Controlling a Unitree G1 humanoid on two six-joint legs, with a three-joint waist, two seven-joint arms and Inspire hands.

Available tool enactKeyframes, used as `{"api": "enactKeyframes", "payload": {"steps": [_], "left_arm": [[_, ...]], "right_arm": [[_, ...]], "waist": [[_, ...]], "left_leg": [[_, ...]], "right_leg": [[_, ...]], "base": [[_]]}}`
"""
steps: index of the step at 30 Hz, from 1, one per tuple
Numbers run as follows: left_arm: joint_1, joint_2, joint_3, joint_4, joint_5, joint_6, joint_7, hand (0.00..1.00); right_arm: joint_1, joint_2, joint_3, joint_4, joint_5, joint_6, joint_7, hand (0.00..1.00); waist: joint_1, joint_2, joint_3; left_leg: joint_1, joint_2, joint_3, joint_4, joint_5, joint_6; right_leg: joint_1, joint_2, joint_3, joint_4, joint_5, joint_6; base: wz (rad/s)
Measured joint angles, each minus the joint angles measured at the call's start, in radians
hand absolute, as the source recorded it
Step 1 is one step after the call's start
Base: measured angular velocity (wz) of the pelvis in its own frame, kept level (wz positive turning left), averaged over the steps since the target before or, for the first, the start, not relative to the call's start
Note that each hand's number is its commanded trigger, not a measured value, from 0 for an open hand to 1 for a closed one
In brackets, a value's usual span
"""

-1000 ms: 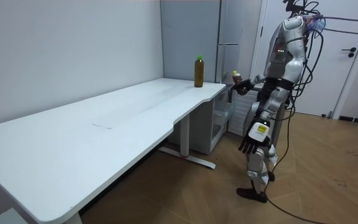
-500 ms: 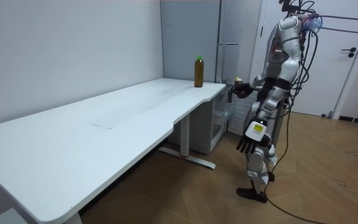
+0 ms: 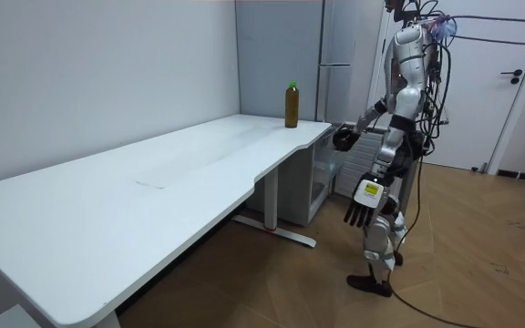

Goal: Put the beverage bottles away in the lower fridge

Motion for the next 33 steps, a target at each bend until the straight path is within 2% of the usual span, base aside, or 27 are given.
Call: {"api": "enactKeyframes", "payload": {"steps": [3, 5, 7, 10, 15, 18, 19, 21, 29, 31, 33], "left_arm": [[-0.048, -0.003, -0.014, 0.002, 0.0, 0.003, -0.018, 0.0], [-0.079, -0.008, -0.019, 0.012, 0.002, 0.003, -0.023, 0.0], [-0.111, -0.005, -0.021, 0.015, 0.001, 0.003, -0.03, 0.0], [-0.131, -0.004, -0.04, 0.021, -0.002, 0.003, -0.03, 0.0], [-0.157, 0.007, -0.04, 0.021, -0.013, -0.003, -0.03, 0.0], [-0.162, 0.01, -0.038, 0.001, -0.021, -0.017, -0.029, 0.0], [-0.162, 0.012, -0.038, -0.01, -0.027, -0.026, -0.029, 0.0], [-0.162, 0.017, -0.039, -0.031, -0.042, -0.03, -0.029, 0.0], [-0.162, 0.05, -0.045, -0.05, -0.104, -0.056, -0.027, 0.0], [-0.152, 0.078, -0.071, -0.045, -0.144, -0.053, -0.01, 0.0], [-0.141, 0.096, -0.082, -0.039, -0.151, -0.047, 0.007, 0.0]], "right_arm": [[-0.075, -0.013, -0.035, 0.074, 0.023, -0.004, 0.021, 1.0], [-0.118, -0.029, -0.036, 0.118, 0.051, -0.003, 0.052, 1.0], [-0.16, -0.047, -0.045, 0.136, 0.082, -0.001, 0.075, 1.0], [-0.2, -0.063, -0.067, 0.161, 0.105, 0.001, 0.094, 1.0], [-0.245, -0.109, -0.072, 0.183, 0.132, 0.016, 0.098, 1.0], [-0.25, -0.132, -0.073, 0.184, 0.136, 0.021, 0.101, 1.0], [-0.256, -0.142, -0.073, 0.184, 0.136, 0.022, 0.1, 1.0], [-0.262, -0.159, -0.073, 0.184, 0.141, 0.021, 0.098, 1.0], [-0.284, -0.216, -0.072, 0.184, 0.148, 0.021, 0.093, 1.0], [-0.315, -0.23, -0.072, 0.212, 0.148, 0.021, 0.094, 1.0], [-0.331, -0.249, -0.072, 0.225, 0.147, 0.021, 0.094, 1.0]], "waist": [[0.011, -0.002, 0.002], [0.017, -0.01, 0.0072], [0.032, -0.025, 0.0175], [0.04, -0.038, 0.0275], [0.056, -0.043, 0.032], [0.071, -0.048, 0.0347], [0.074, -0.049, 0.0347], [0.082, -0.052, 0.0351], [0.085, -0.074, 0.0351], [0.086, -0.079, 0.0348], [0.086, -0.08, 0.035]], "left_leg": [[-0.069, -0.003, -0.004, 0.016, 0.012, 0.004], [-0.096, -0.01, -0.004, 0.019, 0.022, 0.008], [-0.157, -0.013, -0.003, 0.055, 0.023, 0.009], [-0.229, -0.013, -0.004, 0.107, 0.021, 0.012], [-0.357, -0.013, -0.007, 0.219, 0.012, 0.024], [-0.423, -0.013, -0.01, 0.294, -0.007, 0.026], [-0.457, -0.013, -0.012, 0.329, -0.02, 0.022], [-0.499, -0.013, -0.012, 0.367, -0.024, 0.023], [-0.611, -0.005, -0.01, 0.436, -0.023, 0.024], [-0.643, 0.007, -0.002, 0.453, -0.026, 0.028], [-0.665, 0.007, 0.001, 0.464, -0.027, 0.032]], "right_leg": [[-0.08, -0.008, 0.0, 0.044, 0.0, 0.0], [-0.122, -0.019, 0.0, 0.078, -0.007, -0.002], [-0.191, -0.03, 0.004, 0.133, -0.019, -0.006], [-0.266, -0.041, 0.005, 0.195, -0.026, -0.01], [-0.391, -0.057, 0.014, 0.308, -0.05, -0.017], [-0.459, -0.065, 0.03, 0.386, -0.082, -0.017], [-0.494, -0.069, 0.034, 0.426, -0.098, -0.01], [-0.538, -0.074, 0.039, 0.469, -0.108, -0.015], [-0.652, -0.077, 0.048, 0.535, -0.102, -0.023], [-0.683, -0.07, 0.049, 0.537, -0.094, -0.028], [-0.706, -0.071, 0.055, 0.549, -0.093, -0.029]], "base": [[0.04], [0.05], [0.04], [0.05], [0.07], [0.04], [0.04], [0.02], [-0.01], [-0.16], [-0.03]]}}
